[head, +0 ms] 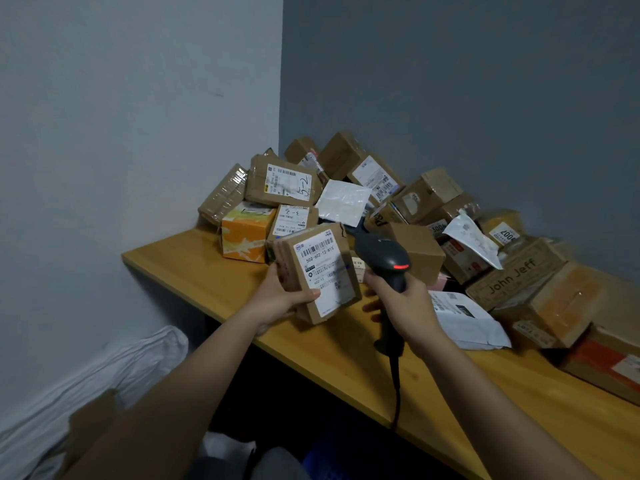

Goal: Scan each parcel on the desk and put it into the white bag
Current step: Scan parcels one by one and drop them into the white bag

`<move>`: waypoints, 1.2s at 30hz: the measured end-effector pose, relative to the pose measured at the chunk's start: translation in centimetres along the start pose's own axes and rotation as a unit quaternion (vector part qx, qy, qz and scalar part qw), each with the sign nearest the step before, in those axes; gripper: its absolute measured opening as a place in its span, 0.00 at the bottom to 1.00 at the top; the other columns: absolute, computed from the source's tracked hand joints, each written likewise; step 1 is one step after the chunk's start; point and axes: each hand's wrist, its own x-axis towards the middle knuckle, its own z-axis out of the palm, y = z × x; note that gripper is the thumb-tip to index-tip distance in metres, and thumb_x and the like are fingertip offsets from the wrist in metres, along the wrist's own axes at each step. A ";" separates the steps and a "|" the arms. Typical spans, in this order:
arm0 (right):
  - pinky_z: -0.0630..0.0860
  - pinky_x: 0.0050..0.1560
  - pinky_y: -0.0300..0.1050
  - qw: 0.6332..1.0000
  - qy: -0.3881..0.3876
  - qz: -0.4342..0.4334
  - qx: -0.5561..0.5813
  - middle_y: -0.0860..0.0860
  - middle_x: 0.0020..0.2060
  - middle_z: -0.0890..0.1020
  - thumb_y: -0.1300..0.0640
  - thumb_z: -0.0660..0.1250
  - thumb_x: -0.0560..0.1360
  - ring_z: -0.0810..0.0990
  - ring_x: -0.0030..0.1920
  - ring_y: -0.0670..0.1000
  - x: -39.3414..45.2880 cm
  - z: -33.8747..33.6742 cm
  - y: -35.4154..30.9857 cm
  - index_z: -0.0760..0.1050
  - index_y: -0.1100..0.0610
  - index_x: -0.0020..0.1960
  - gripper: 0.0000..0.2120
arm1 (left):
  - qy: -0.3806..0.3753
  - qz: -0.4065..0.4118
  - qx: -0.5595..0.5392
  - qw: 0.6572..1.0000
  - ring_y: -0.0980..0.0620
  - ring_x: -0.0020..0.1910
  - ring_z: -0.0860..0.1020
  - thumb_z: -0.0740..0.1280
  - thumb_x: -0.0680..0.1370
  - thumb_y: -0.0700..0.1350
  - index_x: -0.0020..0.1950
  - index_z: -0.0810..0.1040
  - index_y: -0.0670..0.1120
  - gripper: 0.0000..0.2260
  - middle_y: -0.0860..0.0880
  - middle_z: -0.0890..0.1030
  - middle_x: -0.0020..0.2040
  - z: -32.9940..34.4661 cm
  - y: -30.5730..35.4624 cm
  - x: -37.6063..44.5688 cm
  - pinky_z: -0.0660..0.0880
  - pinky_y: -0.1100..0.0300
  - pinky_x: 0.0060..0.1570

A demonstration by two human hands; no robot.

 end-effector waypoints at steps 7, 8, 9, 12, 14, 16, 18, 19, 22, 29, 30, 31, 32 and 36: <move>0.76 0.28 0.37 0.992 -0.063 -0.006 -0.105 0.58 0.38 0.81 0.52 0.70 0.77 0.78 0.29 0.45 -2.1 -0.1 0.0 0.77 0.59 0.49 0.10 | -0.017 0.026 0.043 0.999 0.47 0.60 0.74 0.76 0.69 0.37 0.78 0.54 0.52 0.44 0.46 0.72 0.69 0.8 0.7 -0.4 0.78 0.52 0.47; 0.76 0.29 0.38 0.992 -0.063 -0.004 -0.108 0.59 0.39 0.81 0.51 0.70 0.76 0.78 0.30 0.46 -2.2 -0.1 0.0 0.77 0.60 0.49 0.11 | -0.017 0.024 0.041 0.999 0.46 0.61 0.74 0.75 0.70 0.36 0.78 0.54 0.52 0.43 0.46 0.72 0.69 0.9 0.7 -0.4 0.78 0.53 0.45; 0.76 0.29 0.38 0.992 -0.063 -0.003 -0.110 0.59 0.39 0.81 0.51 0.70 0.76 0.78 0.30 0.47 -2.3 0.0 0.0 0.77 0.60 0.49 0.11 | -0.019 0.022 0.041 0.999 0.45 0.63 0.74 0.75 0.70 0.36 0.78 0.54 0.51 0.43 0.46 0.71 0.70 1.0 0.8 -0.5 0.79 0.55 0.43; 0.76 0.29 0.39 0.991 -0.064 0.001 -0.118 0.58 0.37 0.81 0.51 0.69 0.76 0.78 0.30 0.48 -2.4 0.0 0.0 0.77 0.60 0.49 0.12 | -0.015 0.015 0.046 0.999 0.43 0.66 0.73 0.75 0.70 0.37 0.78 0.54 0.51 0.43 0.45 0.71 0.70 1.0 0.9 -0.3 0.79 0.50 0.50; 0.76 0.29 0.39 0.990 -0.068 0.003 -0.121 0.57 0.37 0.80 0.50 0.69 0.77 0.78 0.30 0.47 -2.4 -0.1 -0.1 0.76 0.59 0.49 0.11 | -0.011 0.011 0.051 0.999 0.42 0.66 0.72 0.76 0.69 0.38 0.78 0.53 0.52 0.45 0.45 0.70 0.71 0.9 1.0 -0.1 0.77 0.43 0.57; 0.76 0.29 0.38 0.990 -0.069 0.002 -0.123 0.56 0.37 0.80 0.50 0.69 0.77 0.78 0.29 0.46 -2.4 -0.1 -0.2 0.76 0.59 0.49 0.12 | -0.011 0.012 0.058 0.998 0.42 0.67 0.72 0.76 0.69 0.39 0.78 0.52 0.52 0.46 0.45 0.69 0.71 1.0 1.0 0.0 0.77 0.45 0.56; 0.77 0.29 0.38 0.990 -0.070 0.002 -0.120 0.56 0.37 0.80 0.50 0.69 0.76 0.78 0.28 0.44 -2.5 -0.1 -0.2 0.76 0.59 0.50 0.12 | -0.014 0.014 0.061 0.998 0.42 0.67 0.72 0.76 0.70 0.39 0.78 0.51 0.51 0.45 0.45 0.68 0.72 1.1 1.1 -0.1 0.79 0.50 0.50; 0.77 0.29 0.39 0.991 -0.070 0.002 -0.116 0.55 0.36 0.80 0.50 0.69 0.76 0.78 0.28 0.44 -2.5 -0.2 -0.2 0.76 0.59 0.50 0.12 | -0.016 0.016 0.063 0.998 0.42 0.67 0.72 0.76 0.70 0.39 0.78 0.51 0.51 0.45 0.45 0.68 0.72 1.1 1.1 -0.1 0.78 0.52 0.48; 0.77 0.31 0.40 0.991 -0.078 0.000 -0.109 0.58 0.38 0.81 0.51 0.70 0.76 0.79 0.30 0.47 -2.4 -0.2 -0.1 0.77 0.59 0.49 0.11 | -0.015 0.021 0.069 0.997 0.42 0.67 0.72 0.76 0.70 0.40 0.78 0.51 0.50 0.45 0.45 0.68 0.72 1.1 1.0 0.0 0.78 0.50 0.51; 0.77 0.31 0.40 0.990 -0.098 -0.009 -0.100 0.60 0.42 0.82 0.51 0.70 0.76 0.80 0.30 0.46 -2.4 0.8 -0.7 0.77 0.58 0.50 0.11 | 0.003 0.029 0.042 0.999 0.43 0.67 0.72 0.77 0.68 0.41 0.77 0.54 0.52 0.45 0.46 0.70 0.71 -0.9 0.6 -0.4 0.76 0.43 0.58; 0.77 0.31 0.41 0.990 -0.101 -0.011 -0.097 0.60 0.42 0.83 0.51 0.71 0.75 0.80 0.29 0.46 -2.4 1.2 -0.8 0.77 0.59 0.49 0.11 | 0.008 0.028 0.029 0.999 0.43 0.66 0.72 0.77 0.68 0.41 0.77 0.55 0.52 0.45 0.46 0.70 0.71 -1.6 0.5 -0.7 0.77 0.43 0.58; 0.77 0.31 0.41 0.990 -0.105 -0.013 -0.094 0.60 0.41 0.83 0.51 0.71 0.75 0.80 0.29 0.46 -2.4 1.7 -1.1 0.78 0.59 0.49 0.11 | 0.015 0.028 0.016 0.999 0.44 0.66 0.73 0.77 0.68 0.41 0.77 0.56 0.52 0.44 0.47 0.71 0.70 -2.4 0.4 -1.1 0.77 0.44 0.57; 0.76 0.31 0.42 0.989 -0.112 -0.013 -0.091 0.60 0.40 0.82 0.52 0.71 0.75 0.80 0.29 0.47 -2.4 2.4 -1.4 0.78 0.60 0.49 0.11 | 0.025 0.026 0.005 0.999 0.44 0.65 0.74 0.77 0.68 0.41 0.76 0.57 0.52 0.43 0.48 0.71 0.70 -3.2 0.3 -1.6 0.78 0.46 0.57; 0.77 0.32 0.44 0.984 -0.150 -0.013 -0.092 0.58 0.38 0.81 0.54 0.71 0.75 0.79 0.31 0.50 -2.3 6.2 -2.8 0.78 0.62 0.49 0.11 | 0.092 0.042 -0.025 0.995 0.48 0.60 0.77 0.78 0.68 0.43 0.74 0.61 0.52 0.39 0.49 0.74 0.67 -7.8 -0.2 -4.1 0.80 0.52 0.51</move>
